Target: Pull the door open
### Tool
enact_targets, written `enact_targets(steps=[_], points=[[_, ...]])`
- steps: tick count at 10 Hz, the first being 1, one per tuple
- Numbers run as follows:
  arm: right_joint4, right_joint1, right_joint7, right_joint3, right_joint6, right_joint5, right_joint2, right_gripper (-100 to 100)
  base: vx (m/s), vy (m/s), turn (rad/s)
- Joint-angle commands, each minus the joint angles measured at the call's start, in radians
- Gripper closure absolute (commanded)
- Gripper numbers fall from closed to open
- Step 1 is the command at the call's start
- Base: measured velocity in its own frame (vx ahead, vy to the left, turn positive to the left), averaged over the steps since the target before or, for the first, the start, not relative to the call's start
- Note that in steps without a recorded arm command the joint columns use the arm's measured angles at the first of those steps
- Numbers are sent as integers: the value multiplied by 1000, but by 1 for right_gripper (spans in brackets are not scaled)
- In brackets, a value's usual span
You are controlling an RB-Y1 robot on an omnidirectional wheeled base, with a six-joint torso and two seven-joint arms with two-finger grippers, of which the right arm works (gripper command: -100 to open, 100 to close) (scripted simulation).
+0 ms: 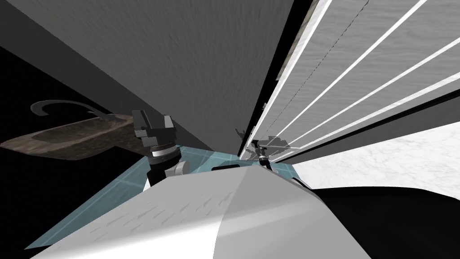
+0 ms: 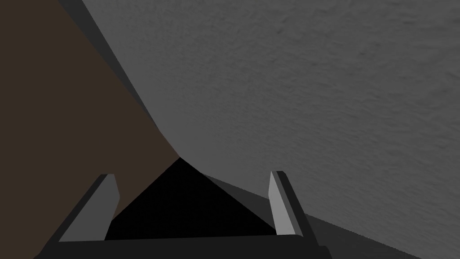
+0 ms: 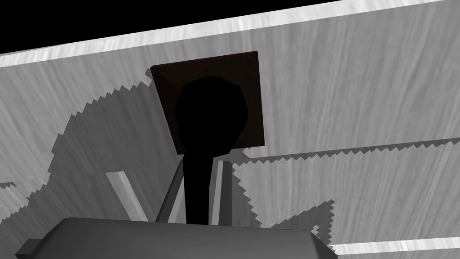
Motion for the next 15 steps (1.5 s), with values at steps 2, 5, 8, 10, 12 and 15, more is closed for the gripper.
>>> enact_targets(steps=[2,5,8,10,12,15], points=[[-3,22,-40,44,-30,18,-29,100,-233,-54,118],[-3,27,-50,59,-36,24,-35,100,-174,-42,50],[10,68,-84,100,-106,23,-65,100,-184,-63,189],[15,86,-97,116,-136,22,-79,100,-195,-47,115],[22,107,-115,137,-174,21,-96,100,-202,-60,150],[26,114,-121,147,-185,22,-99,100,-127,-26,69]])
